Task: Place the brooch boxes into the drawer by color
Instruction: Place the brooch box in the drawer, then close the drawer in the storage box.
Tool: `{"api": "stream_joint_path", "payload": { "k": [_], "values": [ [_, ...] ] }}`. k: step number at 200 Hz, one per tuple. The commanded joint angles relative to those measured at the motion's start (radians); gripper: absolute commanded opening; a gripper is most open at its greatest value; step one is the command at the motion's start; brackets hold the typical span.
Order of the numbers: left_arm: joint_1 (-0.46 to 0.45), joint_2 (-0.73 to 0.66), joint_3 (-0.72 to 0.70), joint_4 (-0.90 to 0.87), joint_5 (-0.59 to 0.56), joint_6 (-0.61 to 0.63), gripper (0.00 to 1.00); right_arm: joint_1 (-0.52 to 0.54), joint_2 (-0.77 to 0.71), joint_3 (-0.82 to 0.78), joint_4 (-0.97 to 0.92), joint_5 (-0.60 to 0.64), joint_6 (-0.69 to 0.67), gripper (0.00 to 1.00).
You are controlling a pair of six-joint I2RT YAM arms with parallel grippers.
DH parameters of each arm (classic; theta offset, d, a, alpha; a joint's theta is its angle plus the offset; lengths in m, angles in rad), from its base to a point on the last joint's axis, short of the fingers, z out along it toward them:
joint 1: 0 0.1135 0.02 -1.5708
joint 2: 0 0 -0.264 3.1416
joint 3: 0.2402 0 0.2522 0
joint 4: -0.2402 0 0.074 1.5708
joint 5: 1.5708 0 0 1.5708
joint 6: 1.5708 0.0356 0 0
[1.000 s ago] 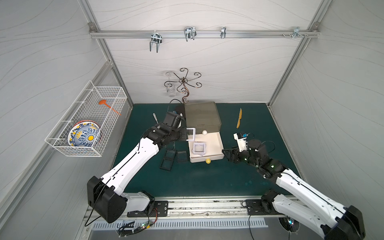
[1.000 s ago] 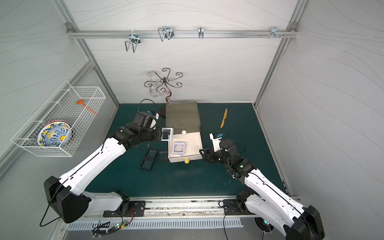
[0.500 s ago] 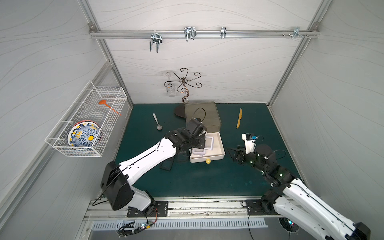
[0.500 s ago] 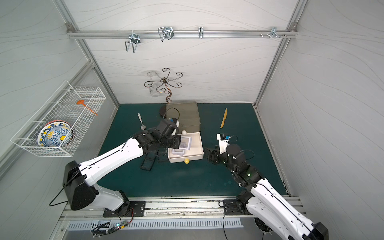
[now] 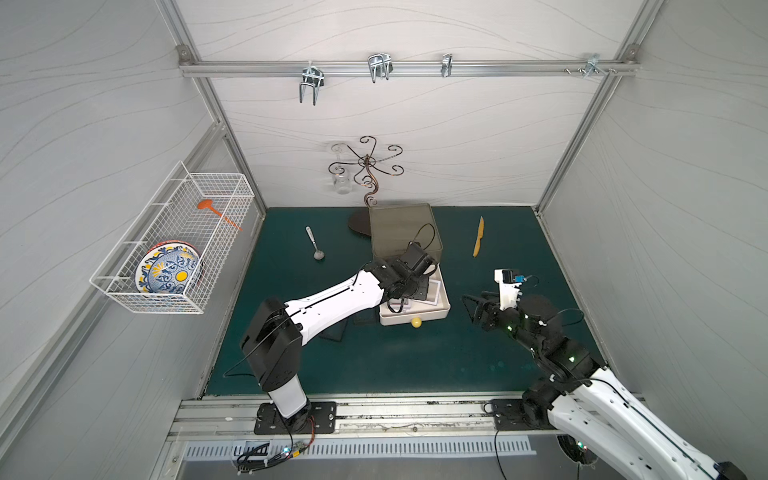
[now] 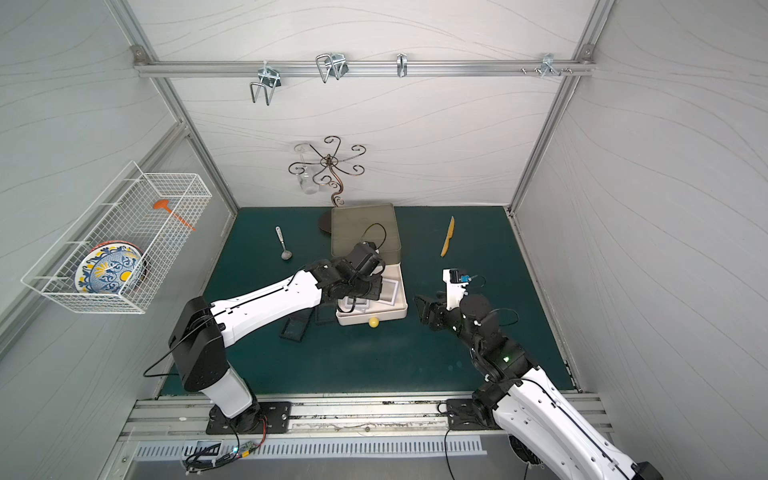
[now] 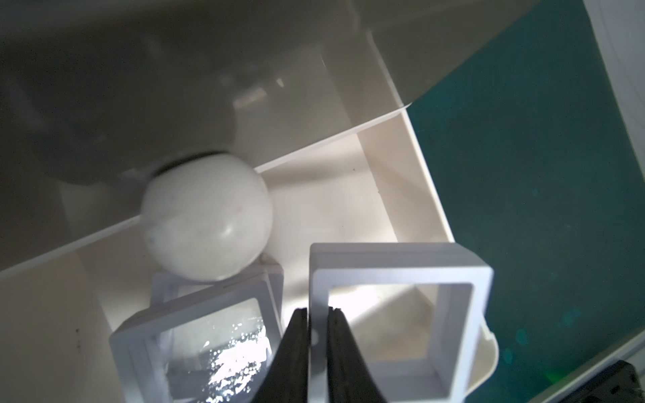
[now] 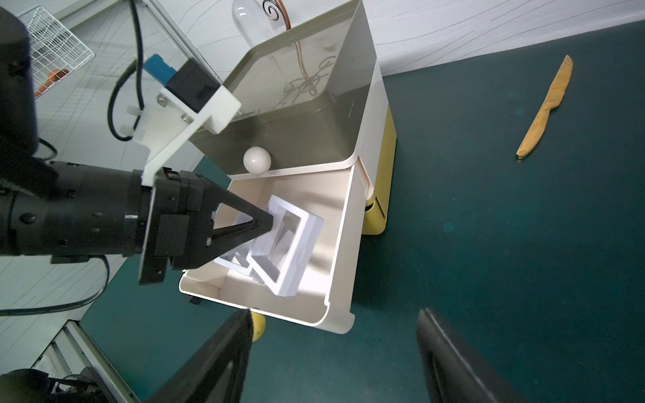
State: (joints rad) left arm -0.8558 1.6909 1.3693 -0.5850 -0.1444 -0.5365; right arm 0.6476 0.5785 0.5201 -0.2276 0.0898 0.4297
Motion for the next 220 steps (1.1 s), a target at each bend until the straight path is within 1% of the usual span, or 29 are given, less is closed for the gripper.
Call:
{"api": "stream_joint_path", "payload": {
  "k": [1, 26, 48, 52, 56, 60, 64, 66, 69, 76, 86, 99, 110, 122, 144, 165, 195, 220],
  "values": [
    [-0.007, 0.012, 0.053, 0.026, -0.029, 0.0, 0.3, -0.004, -0.005, 0.0, -0.019, -0.019, -0.004, 0.79],
    [-0.007, -0.003, 0.06, 0.03, -0.028, 0.005, 0.39, -0.003, 0.011, -0.011, -0.004, -0.082, -0.02, 0.78],
    [-0.007, -0.05, 0.061, 0.03, -0.048, 0.017, 0.4, 0.005, 0.035, -0.043, 0.074, -0.242, -0.017, 0.74],
    [-0.006, -0.064, 0.06, 0.027, -0.054, 0.02, 0.4, 0.01, 0.046, -0.046, 0.087, -0.268, -0.013, 0.72],
    [-0.008, -0.078, 0.06, 0.025, -0.06, 0.023, 0.41, 0.014, 0.06, -0.048, 0.095, -0.289, -0.007, 0.67],
    [-0.007, -0.094, 0.06, 0.024, -0.067, 0.025, 0.4, 0.021, 0.077, -0.049, 0.102, -0.307, -0.004, 0.57],
    [-0.007, -0.114, 0.057, 0.024, -0.074, 0.028, 0.41, 0.028, 0.089, -0.049, 0.106, -0.323, -0.002, 0.43],
    [-0.006, -0.123, 0.054, 0.025, -0.078, 0.03, 0.41, 0.032, 0.094, -0.049, 0.109, -0.331, -0.003, 0.34],
    [-0.006, -0.138, 0.051, 0.026, -0.082, 0.032, 0.41, 0.038, 0.106, -0.049, 0.111, -0.339, -0.002, 0.23],
    [-0.006, -0.174, 0.043, 0.031, -0.086, 0.041, 0.41, 0.054, 0.124, -0.055, 0.115, -0.347, -0.001, 0.0],
    [-0.007, -0.228, 0.028, 0.038, -0.091, 0.054, 0.39, 0.079, 0.135, -0.073, 0.128, -0.331, 0.014, 0.0],
    [-0.005, -0.289, 0.002, 0.047, -0.106, 0.103, 0.39, 0.1, 0.129, -0.109, 0.169, -0.325, 0.038, 0.0],
    [0.016, -0.327, -0.009, 0.023, -0.136, 0.138, 0.39, 0.107, 0.129, -0.13, 0.195, -0.324, 0.056, 0.0],
    [0.071, -0.36, -0.03, -0.007, -0.139, 0.151, 0.38, 0.11, 0.148, -0.137, 0.207, -0.311, 0.066, 0.0],
    [0.2, -0.429, -0.118, -0.003, -0.06, 0.147, 0.39, 0.109, 0.237, -0.116, 0.205, -0.253, 0.068, 0.0],
    [0.29, -0.491, -0.206, 0.01, -0.034, 0.149, 0.39, 0.107, 0.315, -0.112, 0.279, -0.213, 0.063, 0.0],
    [0.382, -0.545, -0.307, 0.02, -0.02, 0.152, 0.39, 0.104, 0.437, -0.069, 0.37, -0.176, 0.043, 0.0],
    [0.42, -0.575, -0.38, 0.06, -0.026, 0.132, 0.38, 0.097, 0.532, -0.02, 0.42, -0.176, 0.046, 0.0]
  ]
}}
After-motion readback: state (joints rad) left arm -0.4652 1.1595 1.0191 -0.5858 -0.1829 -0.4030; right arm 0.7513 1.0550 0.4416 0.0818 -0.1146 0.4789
